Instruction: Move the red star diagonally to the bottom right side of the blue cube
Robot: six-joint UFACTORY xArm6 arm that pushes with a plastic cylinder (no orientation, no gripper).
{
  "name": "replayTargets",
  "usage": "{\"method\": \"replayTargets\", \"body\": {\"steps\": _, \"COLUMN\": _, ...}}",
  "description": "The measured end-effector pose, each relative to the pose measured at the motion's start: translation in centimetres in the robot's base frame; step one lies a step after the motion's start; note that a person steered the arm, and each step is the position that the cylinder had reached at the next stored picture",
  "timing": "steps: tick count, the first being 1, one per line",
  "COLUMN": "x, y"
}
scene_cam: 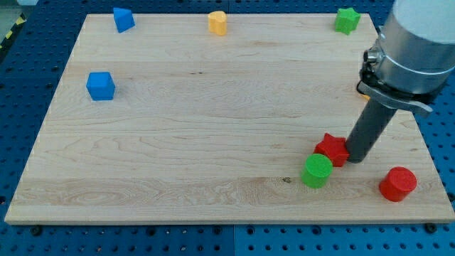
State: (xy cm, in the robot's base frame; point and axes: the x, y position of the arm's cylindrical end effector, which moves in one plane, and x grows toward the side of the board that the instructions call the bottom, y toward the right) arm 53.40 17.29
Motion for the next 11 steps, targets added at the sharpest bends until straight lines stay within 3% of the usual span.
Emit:
{"method": "replayTargets", "body": {"steps": 4, "x": 0.0, "y": -14.8}}
{"method": "replayTargets", "body": {"steps": 7, "x": -0.2, "y": -16.0}}
{"method": "replayTargets", "body": {"steps": 9, "x": -3.7, "y": -16.8}}
{"method": "replayTargets", "body": {"steps": 11, "x": -3.6, "y": -9.7}}
